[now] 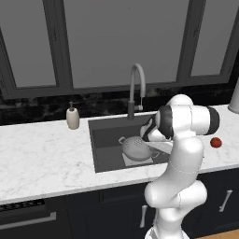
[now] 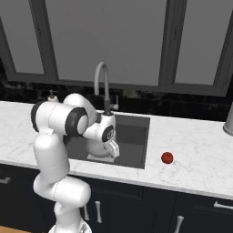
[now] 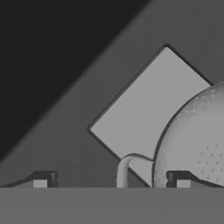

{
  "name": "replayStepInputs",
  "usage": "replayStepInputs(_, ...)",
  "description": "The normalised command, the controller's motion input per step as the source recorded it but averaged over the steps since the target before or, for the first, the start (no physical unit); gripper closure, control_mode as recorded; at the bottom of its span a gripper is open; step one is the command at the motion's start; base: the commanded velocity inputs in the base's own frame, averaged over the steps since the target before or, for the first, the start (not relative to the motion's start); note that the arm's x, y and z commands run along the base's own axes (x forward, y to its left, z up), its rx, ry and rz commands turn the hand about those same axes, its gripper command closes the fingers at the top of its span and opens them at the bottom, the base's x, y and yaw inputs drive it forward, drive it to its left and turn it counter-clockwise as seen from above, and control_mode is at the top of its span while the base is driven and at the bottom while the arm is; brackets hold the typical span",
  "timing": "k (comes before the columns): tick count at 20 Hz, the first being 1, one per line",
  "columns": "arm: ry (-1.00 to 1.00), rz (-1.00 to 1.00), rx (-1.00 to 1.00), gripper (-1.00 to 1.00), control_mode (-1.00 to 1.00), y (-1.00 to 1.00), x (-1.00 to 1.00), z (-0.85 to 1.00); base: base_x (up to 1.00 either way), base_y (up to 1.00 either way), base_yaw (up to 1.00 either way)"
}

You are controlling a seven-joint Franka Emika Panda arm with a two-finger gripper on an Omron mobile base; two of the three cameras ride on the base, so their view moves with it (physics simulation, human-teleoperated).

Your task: Put the colander in the sink, put the apple in the colander, and turn on the sink faucet and pour water over the colander.

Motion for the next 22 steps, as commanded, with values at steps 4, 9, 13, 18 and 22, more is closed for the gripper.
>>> replayStepInputs(4,-0.03,-0.11,0.0,-1.0,-1.0,-0.2,-0.61,0.49,0.0,0.0,0.0)
replayStepInputs(9,0.0,-0.21,0.0,-1.0,-1.0,-0.07,-0.42,0.53,0.0,0.0,0.0)
replayStepInputs(13,0.0,-0.3,0.0,-1.0,-1.0,0.0,-0.21,0.61,0.0,0.0,0.0)
replayStepInputs(18,-0.01,-0.4,0.0,-1.0,-1.0,-0.09,-0.08,0.38,0.0,0.0,0.0)
replayStepInputs(22,0.0,-0.48,0.0,-1.0,-1.0,-0.02,-0.02,0.43,0.0,0.0,0.0)
